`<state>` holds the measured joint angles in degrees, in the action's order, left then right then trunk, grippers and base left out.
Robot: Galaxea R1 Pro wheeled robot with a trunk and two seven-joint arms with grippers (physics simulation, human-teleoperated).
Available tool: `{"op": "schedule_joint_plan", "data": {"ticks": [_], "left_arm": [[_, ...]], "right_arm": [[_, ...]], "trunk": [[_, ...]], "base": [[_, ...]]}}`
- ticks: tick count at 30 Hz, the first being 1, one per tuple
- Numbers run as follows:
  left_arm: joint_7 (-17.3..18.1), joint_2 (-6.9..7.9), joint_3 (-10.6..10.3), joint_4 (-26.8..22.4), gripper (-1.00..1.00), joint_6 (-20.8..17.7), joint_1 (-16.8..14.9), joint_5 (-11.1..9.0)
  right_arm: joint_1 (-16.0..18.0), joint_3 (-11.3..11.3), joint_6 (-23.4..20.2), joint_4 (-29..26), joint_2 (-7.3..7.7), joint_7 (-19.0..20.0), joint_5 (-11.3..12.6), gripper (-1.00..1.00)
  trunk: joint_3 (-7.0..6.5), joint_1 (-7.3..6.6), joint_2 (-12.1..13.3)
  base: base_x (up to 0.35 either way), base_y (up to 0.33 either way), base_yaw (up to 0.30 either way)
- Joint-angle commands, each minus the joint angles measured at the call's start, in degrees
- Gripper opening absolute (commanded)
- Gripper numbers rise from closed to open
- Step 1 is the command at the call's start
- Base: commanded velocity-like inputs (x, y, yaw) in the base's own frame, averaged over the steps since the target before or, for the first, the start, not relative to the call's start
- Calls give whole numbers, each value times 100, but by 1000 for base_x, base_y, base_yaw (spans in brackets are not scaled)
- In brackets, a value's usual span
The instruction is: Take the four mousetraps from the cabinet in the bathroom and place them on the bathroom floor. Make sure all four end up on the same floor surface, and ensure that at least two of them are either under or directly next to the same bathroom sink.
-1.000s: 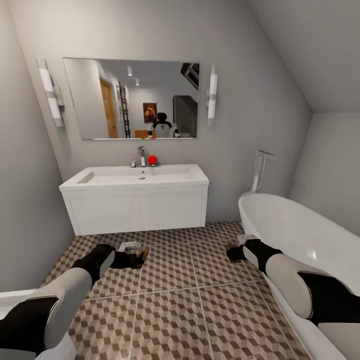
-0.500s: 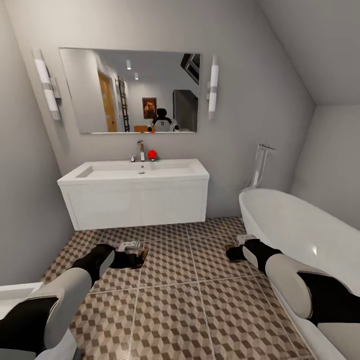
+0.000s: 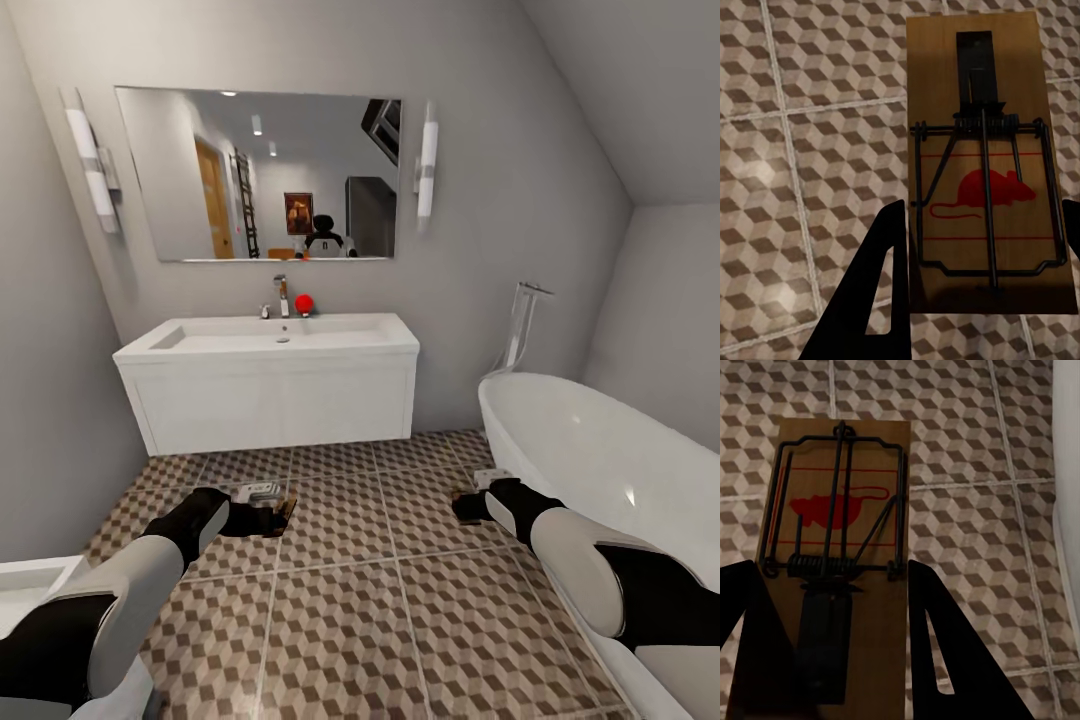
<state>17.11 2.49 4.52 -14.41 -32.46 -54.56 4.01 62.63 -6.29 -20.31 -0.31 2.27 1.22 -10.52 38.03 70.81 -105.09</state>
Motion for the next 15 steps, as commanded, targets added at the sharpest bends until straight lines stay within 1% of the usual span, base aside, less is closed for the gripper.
{"op": "schedule_joint_plan", "data": {"ticks": [1,3,6,15], "left_arm": [[29,-3,47,-9,-100,-33,-2,47],[29,-3,46,-9,-100,-33,-2,47],[29,-3,48,-9,-100,-33,-2,47],[29,-3,49,-9,-100,-33,-2,47]], "right_arm": [[4,-48,-21,-4,1,13,-32,-100],[4,-48,-19,-4,1,11,-30,-100],[4,-48,-18,-4,3,11,-30,-100],[4,-48,-17,-4,3,10,-29,-100]], "trunk": [[6,0,-4],[6,0,-4],[6,0,-4],[6,0,-4]], "base": [[0,0,0],[0,0,46],[0,0,166],[0,0,248]]}}
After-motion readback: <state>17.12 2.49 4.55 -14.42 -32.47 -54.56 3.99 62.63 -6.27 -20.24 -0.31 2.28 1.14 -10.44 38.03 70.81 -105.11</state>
